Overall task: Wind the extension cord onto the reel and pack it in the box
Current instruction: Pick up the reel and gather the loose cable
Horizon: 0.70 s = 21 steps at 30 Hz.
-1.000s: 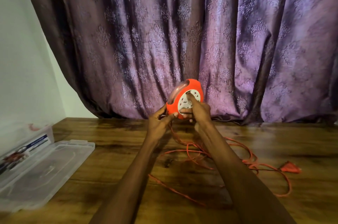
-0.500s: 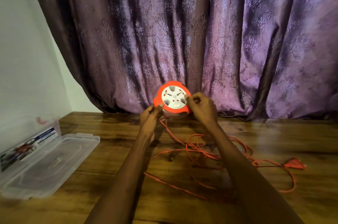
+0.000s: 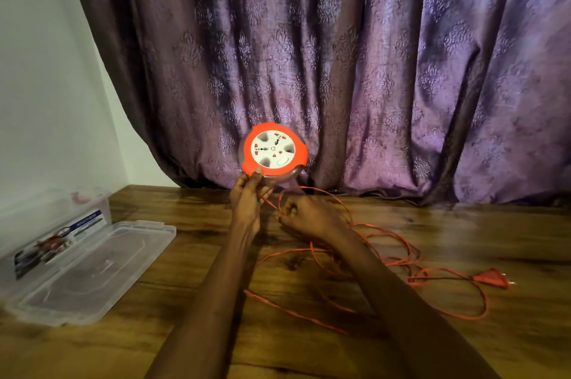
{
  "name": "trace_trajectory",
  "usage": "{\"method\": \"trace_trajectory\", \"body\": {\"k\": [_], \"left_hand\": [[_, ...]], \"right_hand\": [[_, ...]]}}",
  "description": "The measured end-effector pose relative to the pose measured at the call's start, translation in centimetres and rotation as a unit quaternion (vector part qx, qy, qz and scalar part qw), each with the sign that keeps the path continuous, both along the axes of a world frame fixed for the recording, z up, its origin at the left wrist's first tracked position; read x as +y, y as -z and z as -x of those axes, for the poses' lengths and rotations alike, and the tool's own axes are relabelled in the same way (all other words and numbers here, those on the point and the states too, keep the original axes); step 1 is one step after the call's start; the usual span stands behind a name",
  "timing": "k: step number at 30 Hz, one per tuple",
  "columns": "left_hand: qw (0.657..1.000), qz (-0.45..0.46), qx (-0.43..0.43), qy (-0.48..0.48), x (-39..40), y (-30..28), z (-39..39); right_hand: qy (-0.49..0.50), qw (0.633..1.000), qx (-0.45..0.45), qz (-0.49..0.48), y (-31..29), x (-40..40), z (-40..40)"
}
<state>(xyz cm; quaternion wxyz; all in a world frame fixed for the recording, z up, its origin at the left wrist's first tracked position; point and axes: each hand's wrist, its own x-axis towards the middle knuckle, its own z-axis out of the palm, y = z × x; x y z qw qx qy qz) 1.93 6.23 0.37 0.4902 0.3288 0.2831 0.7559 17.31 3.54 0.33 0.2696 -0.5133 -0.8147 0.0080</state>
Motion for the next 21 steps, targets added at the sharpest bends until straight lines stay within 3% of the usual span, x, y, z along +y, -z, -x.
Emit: {"method": "trace_trajectory", "body": {"k": [3,7,12,14,16,21], "left_hand": [[1.0,-0.002,0.006,-0.018,0.1,0.2,0.2],[1.0,0.006,-0.02,-0.014,0.4,0.6,0.6],[1.0,-0.001,-0.026,-0.011,0.7,1.0,0.7],[1.0,-0.002,-0.018,-0.01,0.8,1.2,0.7],[1.0,-0.002,-0.013,-0.009,0.9,1.4,0.8],[1.0,0.006,-0.011,-0.009,0.8,1.3,0.1]], "right_hand": [[-0.016,0.988,0.137,0.071,0.7,1.4,-0.7],[-0.033,0.874,0.445,0.191,-0.1,2.5,-2.5],[0.006,0.781,0.589,0.208,-1.2,2.8,-5.3],[0.053,0.768,0.609,0.189,-0.9,3.3,-6.5],[0.104,0.778,0.595,0.172,-0.1,3.8,-7.9],[0.193,0.865,0.412,0.212,2.1,4.4,-10.5]]}}
